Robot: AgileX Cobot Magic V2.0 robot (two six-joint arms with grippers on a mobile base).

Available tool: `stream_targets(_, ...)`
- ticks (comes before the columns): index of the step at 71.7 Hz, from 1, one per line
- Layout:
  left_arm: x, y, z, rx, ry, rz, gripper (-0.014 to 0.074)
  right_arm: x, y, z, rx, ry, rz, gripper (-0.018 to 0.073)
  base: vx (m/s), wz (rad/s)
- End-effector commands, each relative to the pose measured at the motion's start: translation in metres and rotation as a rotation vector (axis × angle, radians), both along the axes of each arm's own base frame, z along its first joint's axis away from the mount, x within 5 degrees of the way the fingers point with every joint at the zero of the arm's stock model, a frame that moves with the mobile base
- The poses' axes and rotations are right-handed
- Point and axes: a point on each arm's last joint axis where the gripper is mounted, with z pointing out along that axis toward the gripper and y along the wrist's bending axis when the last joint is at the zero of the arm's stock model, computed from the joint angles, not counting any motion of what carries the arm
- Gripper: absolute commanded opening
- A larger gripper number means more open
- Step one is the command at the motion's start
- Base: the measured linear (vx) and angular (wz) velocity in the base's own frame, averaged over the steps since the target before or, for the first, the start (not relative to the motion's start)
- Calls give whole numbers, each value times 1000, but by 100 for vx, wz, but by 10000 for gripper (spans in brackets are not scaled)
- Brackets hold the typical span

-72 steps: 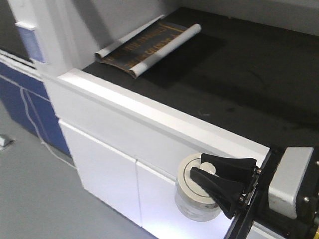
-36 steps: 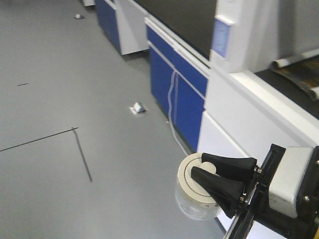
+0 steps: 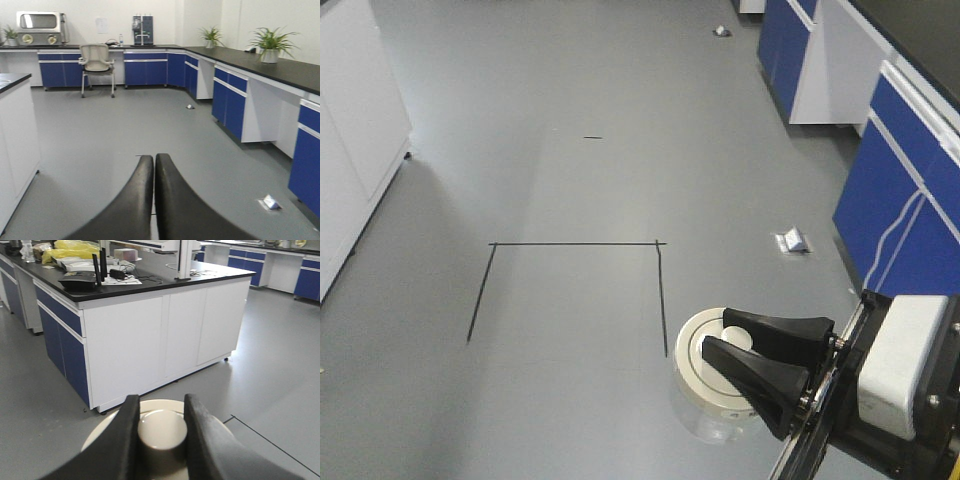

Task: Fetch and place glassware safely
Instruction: 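Hold the jar in the right gripper while the base drives to the bench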

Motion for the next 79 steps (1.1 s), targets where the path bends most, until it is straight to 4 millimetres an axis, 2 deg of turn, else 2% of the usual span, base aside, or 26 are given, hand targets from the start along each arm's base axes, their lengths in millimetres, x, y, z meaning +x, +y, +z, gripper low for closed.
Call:
stream_targets(1,-1,-1,14,-21,-83,-12,-7,-1,3,20,97,-70,36,-1,11,32)
stream_targets(40,-1,-1,14,-21,-83,-12,-7,-1,3,20,96,-70,35,-1,18,6)
stream_targets(79,-1,-1,14,-21,-83,-12,-7,-1,3,20,96,-71,36,-1,44,-15)
